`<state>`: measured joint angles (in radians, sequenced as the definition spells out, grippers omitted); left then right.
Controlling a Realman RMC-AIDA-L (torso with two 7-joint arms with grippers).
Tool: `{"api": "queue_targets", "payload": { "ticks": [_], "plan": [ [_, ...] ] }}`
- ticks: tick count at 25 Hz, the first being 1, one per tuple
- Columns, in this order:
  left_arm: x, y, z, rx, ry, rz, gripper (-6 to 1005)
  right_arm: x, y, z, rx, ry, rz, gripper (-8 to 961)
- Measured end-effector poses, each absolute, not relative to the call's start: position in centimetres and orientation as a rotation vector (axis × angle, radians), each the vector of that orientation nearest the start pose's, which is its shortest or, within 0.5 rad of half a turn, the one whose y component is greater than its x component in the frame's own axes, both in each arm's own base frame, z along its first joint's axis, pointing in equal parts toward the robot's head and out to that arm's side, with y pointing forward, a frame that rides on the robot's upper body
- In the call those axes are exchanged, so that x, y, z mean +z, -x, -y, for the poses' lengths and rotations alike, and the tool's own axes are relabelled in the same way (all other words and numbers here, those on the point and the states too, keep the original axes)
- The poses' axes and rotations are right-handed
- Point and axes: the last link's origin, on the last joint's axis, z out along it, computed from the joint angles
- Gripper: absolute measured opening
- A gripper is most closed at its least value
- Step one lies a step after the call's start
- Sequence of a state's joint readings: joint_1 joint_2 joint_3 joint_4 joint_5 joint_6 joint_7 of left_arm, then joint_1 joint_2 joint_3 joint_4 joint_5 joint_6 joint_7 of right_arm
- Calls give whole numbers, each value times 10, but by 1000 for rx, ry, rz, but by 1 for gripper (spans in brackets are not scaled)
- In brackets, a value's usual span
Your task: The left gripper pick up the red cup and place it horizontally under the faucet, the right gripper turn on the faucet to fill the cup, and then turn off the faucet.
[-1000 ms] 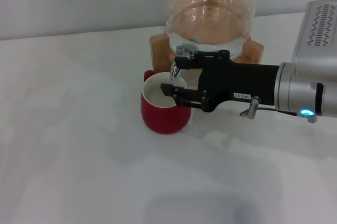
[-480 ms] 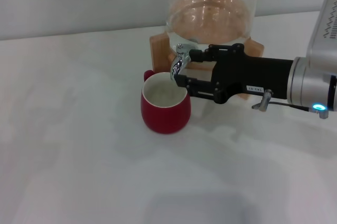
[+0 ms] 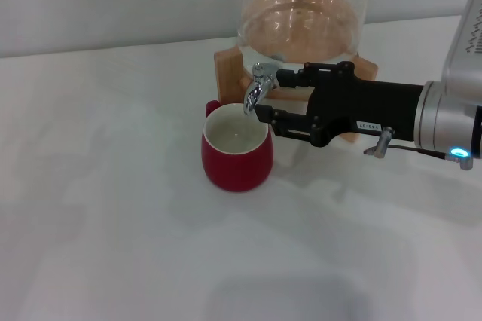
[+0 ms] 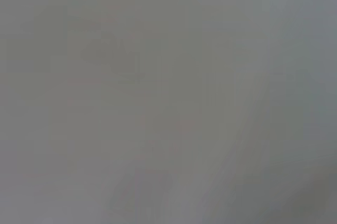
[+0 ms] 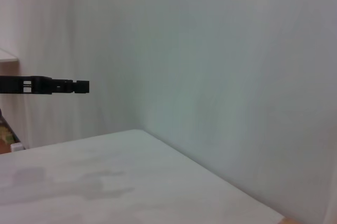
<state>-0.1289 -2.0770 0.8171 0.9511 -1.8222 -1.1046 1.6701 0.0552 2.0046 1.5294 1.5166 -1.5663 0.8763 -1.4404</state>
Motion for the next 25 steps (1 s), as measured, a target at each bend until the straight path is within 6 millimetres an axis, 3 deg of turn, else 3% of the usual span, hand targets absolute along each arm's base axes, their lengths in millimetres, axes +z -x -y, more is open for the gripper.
{"api": "queue_targets", "payload": {
  "ticks": [6, 11, 19, 20, 25],
  "plan": [
    [118, 340, -308, -860, 1784, 819, 868, 17, -176, -302, 619, 2502, -331, 632],
    [118, 340, -308, -860, 1784, 819, 869, 32, -179, -298, 673, 2515, -340, 633],
    [118, 342, -307, -855, 1779, 823, 869, 79, -213, -293, 672, 2399, -444, 634],
    [118, 343, -306, -855, 1777, 824, 869, 97, -225, -291, 679, 2344, -478, 634],
    [120, 346, -305, -858, 1758, 833, 869, 134, -256, -291, 714, 2179, -556, 634]
  ]
}}
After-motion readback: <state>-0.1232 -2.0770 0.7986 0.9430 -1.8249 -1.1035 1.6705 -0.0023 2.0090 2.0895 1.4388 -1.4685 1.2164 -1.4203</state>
